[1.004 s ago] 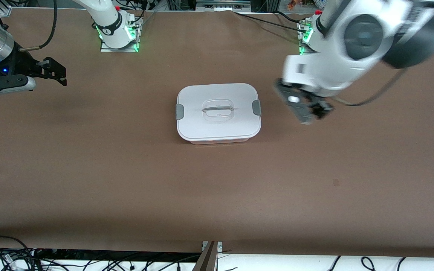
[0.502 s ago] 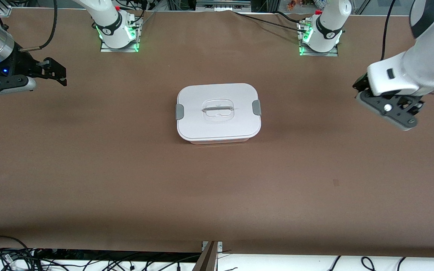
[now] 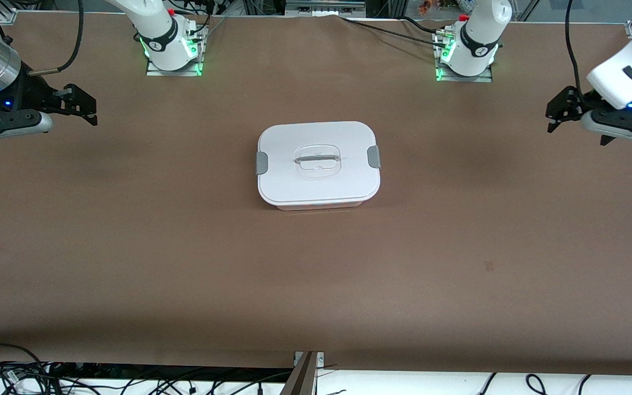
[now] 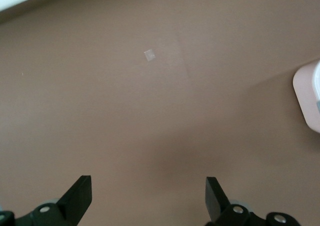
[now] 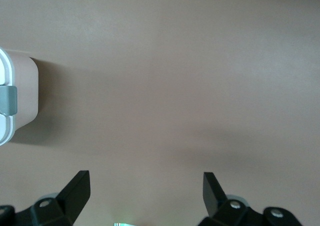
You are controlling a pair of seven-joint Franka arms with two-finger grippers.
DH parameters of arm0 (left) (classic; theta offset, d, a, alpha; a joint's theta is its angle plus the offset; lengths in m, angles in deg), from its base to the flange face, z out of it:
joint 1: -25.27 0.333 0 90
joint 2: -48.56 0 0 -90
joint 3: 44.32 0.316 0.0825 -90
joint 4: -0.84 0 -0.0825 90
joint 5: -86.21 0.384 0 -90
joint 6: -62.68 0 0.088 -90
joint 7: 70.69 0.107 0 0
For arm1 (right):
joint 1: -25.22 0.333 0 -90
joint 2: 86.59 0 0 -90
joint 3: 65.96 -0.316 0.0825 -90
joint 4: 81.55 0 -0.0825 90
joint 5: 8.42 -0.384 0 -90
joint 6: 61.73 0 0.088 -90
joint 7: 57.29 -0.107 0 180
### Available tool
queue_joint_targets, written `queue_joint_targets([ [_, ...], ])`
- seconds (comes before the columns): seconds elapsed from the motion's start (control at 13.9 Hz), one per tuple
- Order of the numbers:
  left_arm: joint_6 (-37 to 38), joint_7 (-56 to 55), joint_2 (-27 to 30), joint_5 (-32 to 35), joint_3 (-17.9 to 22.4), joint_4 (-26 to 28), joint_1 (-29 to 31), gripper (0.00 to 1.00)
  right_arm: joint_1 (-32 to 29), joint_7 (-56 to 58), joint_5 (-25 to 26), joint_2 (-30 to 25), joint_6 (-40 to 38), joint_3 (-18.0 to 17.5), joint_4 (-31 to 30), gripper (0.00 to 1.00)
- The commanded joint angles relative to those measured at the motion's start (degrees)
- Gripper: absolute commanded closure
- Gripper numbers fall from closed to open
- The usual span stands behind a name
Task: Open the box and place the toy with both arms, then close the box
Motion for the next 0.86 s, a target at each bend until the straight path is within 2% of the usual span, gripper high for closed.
queue_joint_targets([
  [0.0,-1.1,-2.1,-0.3,-5.4,4.3,0.5,-1.0,0.0,-0.6,-0.4,-0.7,-0.6,0.5,-0.4,-0.6,0.0],
  [0.22,2.6,-3.5,-0.6,-5.1,4.9,-1.7,-1.5,0.0,-0.6,-0.4,-0.7,-0.6,0.5,-0.4,-0.6,0.0],
  [0.36,7.5,-5.6,-4.1,-4.8,4.8,-6.4,-2.3,0.0,-0.6,-0.4,-0.7,-0.6,0.5,-0.4,-0.6,0.0],
  [0.43,7.7,-5.7,-5.0,-4.7,4.8,-7.5,-2.3,0.0,-0.6,-0.4,-0.7,-0.6,0.5,-0.4,-0.6,0.0],
  [0.79,7.4,-5.8,-5.1,-4.0,4.5,-7.2,-2.3,0.0,-0.6,-0.4,-0.7,-0.6,0.5,-0.4,-0.6,0.0],
])
